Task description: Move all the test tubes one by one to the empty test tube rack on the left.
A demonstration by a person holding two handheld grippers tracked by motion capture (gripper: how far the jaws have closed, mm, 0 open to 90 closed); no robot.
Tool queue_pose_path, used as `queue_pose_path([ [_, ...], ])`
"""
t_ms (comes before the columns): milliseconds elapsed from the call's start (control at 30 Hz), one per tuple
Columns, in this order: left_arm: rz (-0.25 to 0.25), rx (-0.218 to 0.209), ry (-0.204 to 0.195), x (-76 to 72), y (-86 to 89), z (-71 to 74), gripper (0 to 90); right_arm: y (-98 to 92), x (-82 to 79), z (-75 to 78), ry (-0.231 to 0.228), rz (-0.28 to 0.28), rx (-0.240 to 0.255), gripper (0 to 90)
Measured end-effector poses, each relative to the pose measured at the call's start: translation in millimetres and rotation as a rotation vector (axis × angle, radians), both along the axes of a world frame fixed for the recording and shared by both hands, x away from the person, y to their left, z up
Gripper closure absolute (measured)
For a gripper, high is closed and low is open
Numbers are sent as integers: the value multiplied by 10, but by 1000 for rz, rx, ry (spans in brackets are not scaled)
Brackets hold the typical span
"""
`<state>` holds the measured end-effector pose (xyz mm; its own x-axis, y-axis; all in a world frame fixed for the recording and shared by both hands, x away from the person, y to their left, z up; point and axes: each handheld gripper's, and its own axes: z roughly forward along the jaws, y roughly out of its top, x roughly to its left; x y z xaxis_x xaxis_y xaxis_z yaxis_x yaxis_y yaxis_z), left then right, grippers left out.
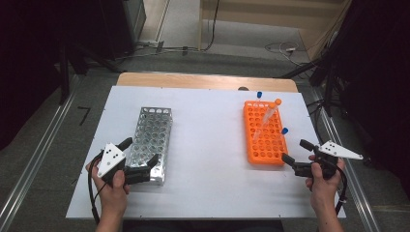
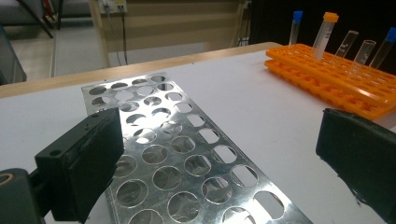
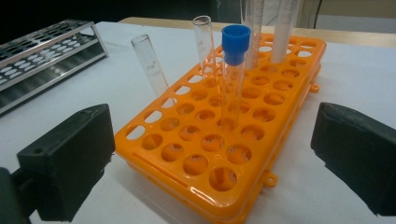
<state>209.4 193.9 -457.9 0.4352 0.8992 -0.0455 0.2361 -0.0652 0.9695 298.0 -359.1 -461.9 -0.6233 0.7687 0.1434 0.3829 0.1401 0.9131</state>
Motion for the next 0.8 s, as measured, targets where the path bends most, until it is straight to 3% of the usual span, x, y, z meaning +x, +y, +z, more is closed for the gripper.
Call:
queue_pose_path([
  [167,-1,-5,-1,-19,5,2,15,75,-2,40,13,-8,36,43],
  [267,2,-9,-6,-32,3,18,15,134,-33,85,-1,7,22,52],
  [300,2,-8,-6,-35,-1,21,15,203,-69,131,-14,3,9,111],
  [367,-1,-8,-7,-30,-12,21,15,237,-84,149,-17,0,10,136],
  [467,-4,-9,-5,-26,-27,21,15,403,-89,161,-10,34,-17,216],
  [733,-13,-4,-1,-16,-33,15,16,687,48,129,21,40,-47,366],
  [800,-13,-7,-2,-18,-37,17,16,789,156,79,45,3,-60,442],
])
